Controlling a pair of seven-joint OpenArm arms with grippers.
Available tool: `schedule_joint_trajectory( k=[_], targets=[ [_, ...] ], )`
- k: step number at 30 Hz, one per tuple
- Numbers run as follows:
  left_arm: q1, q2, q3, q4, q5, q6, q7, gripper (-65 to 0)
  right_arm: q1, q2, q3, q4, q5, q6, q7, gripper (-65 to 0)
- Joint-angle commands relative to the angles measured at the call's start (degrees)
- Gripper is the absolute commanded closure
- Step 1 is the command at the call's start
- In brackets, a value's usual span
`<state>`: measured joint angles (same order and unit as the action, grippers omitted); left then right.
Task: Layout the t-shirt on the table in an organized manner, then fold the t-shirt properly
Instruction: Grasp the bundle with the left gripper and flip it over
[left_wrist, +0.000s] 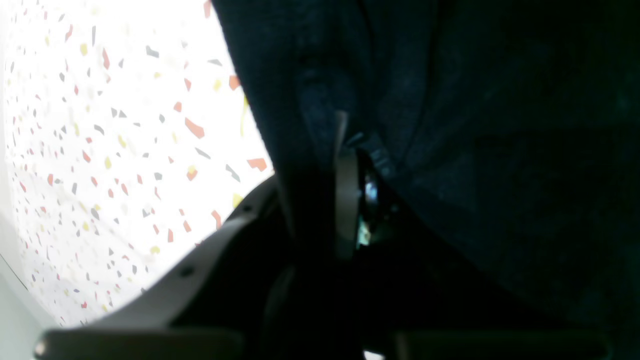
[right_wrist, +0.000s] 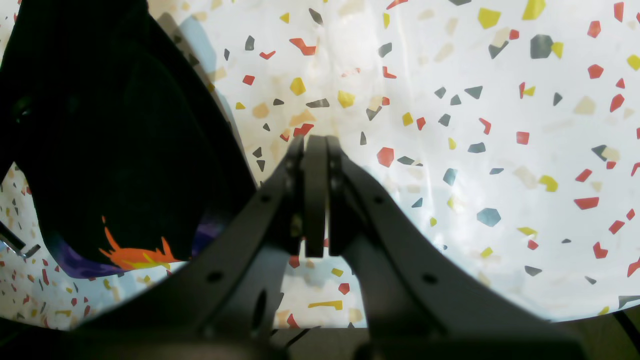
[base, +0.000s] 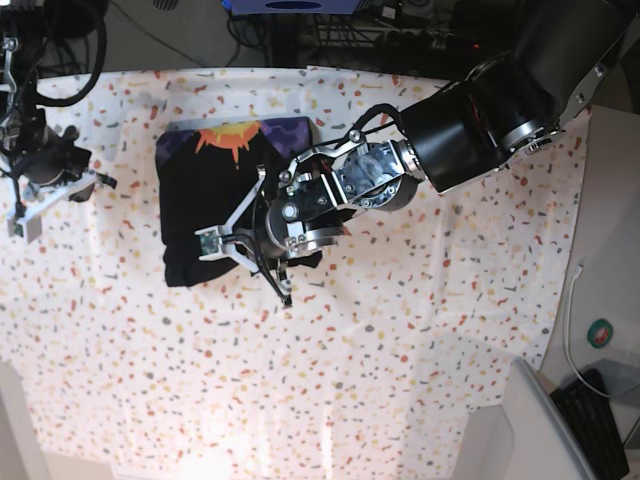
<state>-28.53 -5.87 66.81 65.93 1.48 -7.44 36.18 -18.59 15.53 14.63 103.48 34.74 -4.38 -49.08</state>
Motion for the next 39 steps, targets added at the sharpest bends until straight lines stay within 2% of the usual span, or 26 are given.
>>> schedule_joint_trajectory(
  k=[1,3,8,35,39],
  targets=[
    [-1.49,1.08,-0.56,1.19,0.41,0.72,-0.98,0.0,0.52,0.78,0.36,0.91,0.38,0.47,1.04,0.0],
    [-2.02,1.25,-0.39,1.19,0.41,0.72,-0.98,0.0,0.52,0.78,0.36,0.91,0.38,0.47,1.04,0.0],
    [-3.86,1.34,5.59,0.84,0.33,0.72,-3.52,0.0,0.44,0.78,0.36,0.91,0.38,0.47,1.04,0.0],
    [-4.30,1.25,5.50,2.07,-0.20,0.72,-1.68,0.0,0.70,0.78,0.36,0.91,0.38,0.47,1.04,0.0],
    [-4.30,0.90,5.50,5.67,-0.20,0.72,0.69,-16.3,0.70,0.78,0.36,0.91,0.38,0.47,1.04,0.0]
  ],
)
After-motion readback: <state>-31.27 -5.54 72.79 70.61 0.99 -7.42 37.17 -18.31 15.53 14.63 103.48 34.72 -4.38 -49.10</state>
